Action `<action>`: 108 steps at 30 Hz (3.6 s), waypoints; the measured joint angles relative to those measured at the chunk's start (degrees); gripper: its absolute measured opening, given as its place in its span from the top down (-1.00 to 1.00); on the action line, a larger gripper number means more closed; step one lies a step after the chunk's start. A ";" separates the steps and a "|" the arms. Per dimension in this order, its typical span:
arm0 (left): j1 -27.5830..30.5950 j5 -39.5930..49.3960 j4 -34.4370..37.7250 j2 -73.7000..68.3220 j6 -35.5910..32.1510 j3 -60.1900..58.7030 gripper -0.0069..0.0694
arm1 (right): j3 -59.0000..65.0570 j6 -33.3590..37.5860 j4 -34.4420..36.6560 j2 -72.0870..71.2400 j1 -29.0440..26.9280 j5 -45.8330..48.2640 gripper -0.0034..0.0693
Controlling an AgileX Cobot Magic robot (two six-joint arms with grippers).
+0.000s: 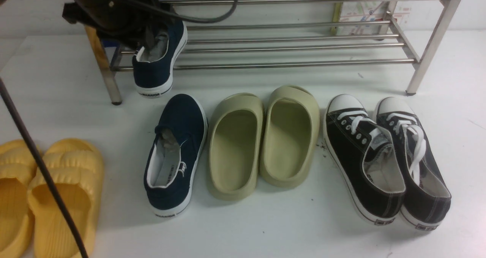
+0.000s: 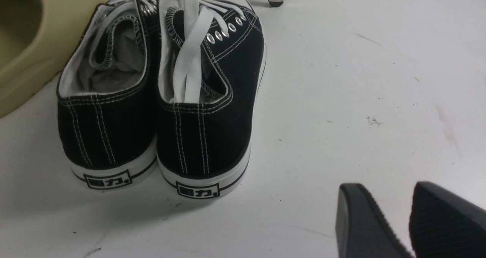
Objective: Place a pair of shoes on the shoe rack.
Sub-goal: Use the left arm to put a shoe into the shoe rack, then use the left arm to grab the shoe closest to it, then use the left arm to put a shoe into the shoe rack
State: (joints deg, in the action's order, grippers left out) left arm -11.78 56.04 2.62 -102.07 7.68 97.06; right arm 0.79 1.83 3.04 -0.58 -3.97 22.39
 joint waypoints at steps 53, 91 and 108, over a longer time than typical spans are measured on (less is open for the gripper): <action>0.00 -25.96 -18.82 -4.08 21.84 -16.63 0.23 | 0.00 -0.05 -0.13 0.00 0.00 -0.11 0.25; 0.00 -21.19 6.71 2.67 7.55 -39.76 0.30 | 0.04 -0.05 -0.19 0.00 0.00 -0.11 0.25; 0.00 -9.91 10.49 7.43 3.27 -30.73 0.82 | 0.04 -0.05 -0.19 0.00 0.00 -0.11 0.25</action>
State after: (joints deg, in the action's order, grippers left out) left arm -11.78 46.13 13.11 -94.64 10.96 66.33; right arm 0.83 1.78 2.85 -0.58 -3.97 22.29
